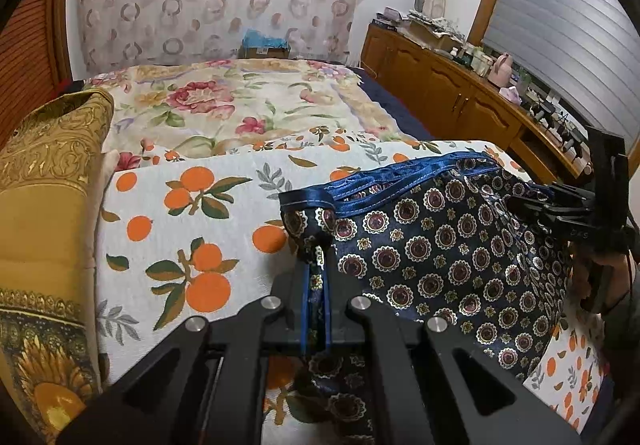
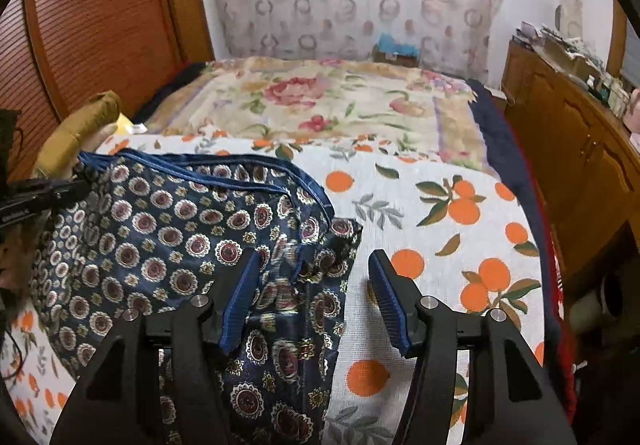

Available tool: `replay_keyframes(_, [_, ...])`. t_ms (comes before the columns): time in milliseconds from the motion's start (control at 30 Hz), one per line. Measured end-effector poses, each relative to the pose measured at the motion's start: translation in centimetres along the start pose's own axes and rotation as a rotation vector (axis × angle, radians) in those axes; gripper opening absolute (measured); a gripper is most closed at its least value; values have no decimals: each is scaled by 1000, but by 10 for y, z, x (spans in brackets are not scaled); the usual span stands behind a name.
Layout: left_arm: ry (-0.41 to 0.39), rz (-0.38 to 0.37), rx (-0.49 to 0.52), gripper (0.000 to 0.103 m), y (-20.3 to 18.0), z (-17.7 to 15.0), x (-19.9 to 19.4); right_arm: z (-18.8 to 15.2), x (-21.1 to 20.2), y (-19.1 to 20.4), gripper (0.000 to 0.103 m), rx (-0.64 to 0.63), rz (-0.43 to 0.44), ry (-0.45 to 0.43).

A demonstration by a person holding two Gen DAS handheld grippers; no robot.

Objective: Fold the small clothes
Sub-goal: 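Lift the folded robe bundle off the sheet with both grippers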

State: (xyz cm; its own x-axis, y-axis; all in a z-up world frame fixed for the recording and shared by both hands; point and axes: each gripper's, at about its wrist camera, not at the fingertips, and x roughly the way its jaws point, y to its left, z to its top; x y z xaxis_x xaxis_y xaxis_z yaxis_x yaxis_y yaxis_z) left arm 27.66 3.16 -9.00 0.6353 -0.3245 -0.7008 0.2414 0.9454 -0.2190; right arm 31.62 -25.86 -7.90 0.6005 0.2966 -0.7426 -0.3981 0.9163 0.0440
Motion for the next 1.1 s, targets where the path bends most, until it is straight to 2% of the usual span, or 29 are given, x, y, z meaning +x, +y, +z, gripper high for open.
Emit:
replay_keyframes(300, [22, 3, 3, 2, 1, -2, 8, -1, 12, -3, 62, 3, 17, 34])
replay_keyframes(333, [23, 1, 5, 2, 2, -3, 8, -2, 12, 0, 58, -14, 20, 35])
replay_keyframes(367, [25, -2, 9, 2, 2, -3, 9, -2, 12, 4, 47, -31, 23, 37])
replay_keyframes(400, [26, -6, 15, 2, 2, -3, 10, -3, 12, 7, 41, -45, 42, 37])
replay_keyframes(467, [17, -39, 14, 1, 0, -3, 5, -4, 12, 11, 18, -53, 79, 44])
replay_keyframes(533, [-5, -39, 29, 1, -5, -2, -4, -4, 11, 13, 10, -54, 123, 49])
replay_keyframes(667, [-86, -54, 47, 1, -19, 2, -38, -5, 0, 17, 8, -50, 146, -2])
replay_keyframes(800, [-153, -65, 54, 1, -26, 3, -73, 0, -27, 25, 7, -43, 161, -88])
replay_keyframes(1100, [-264, -9, 63, 1, -19, 1, -133, 17, -71, 62, 7, -104, 192, -205])
